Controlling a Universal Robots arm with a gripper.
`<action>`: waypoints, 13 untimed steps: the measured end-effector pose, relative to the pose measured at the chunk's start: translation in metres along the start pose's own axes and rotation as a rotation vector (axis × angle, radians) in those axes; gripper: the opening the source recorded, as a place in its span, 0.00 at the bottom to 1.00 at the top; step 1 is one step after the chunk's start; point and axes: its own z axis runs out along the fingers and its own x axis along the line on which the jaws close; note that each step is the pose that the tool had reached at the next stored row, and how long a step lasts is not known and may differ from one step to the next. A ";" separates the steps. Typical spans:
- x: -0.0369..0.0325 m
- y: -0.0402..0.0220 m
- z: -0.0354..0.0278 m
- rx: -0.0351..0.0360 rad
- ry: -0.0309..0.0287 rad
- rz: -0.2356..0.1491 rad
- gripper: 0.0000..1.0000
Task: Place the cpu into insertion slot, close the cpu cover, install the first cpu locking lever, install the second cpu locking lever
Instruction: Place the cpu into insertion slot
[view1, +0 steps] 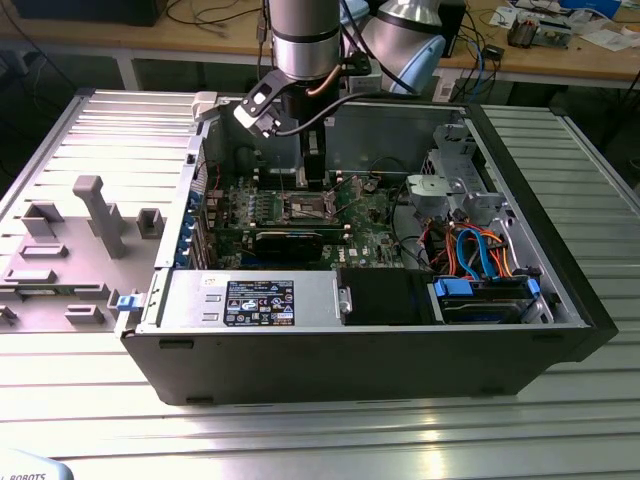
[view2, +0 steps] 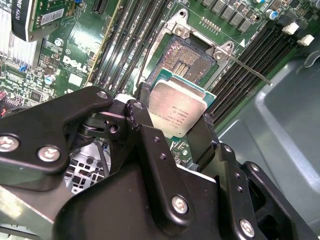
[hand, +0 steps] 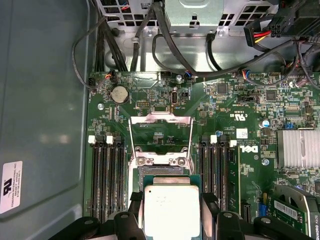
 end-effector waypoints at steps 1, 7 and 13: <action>0.0000 0.0000 0.0000 0.0000 -0.0001 0.000 0.54; 0.0000 0.0000 0.0001 0.0000 0.0000 0.000 0.54; 0.0024 -0.0035 0.0244 -0.0052 0.0074 0.001 0.54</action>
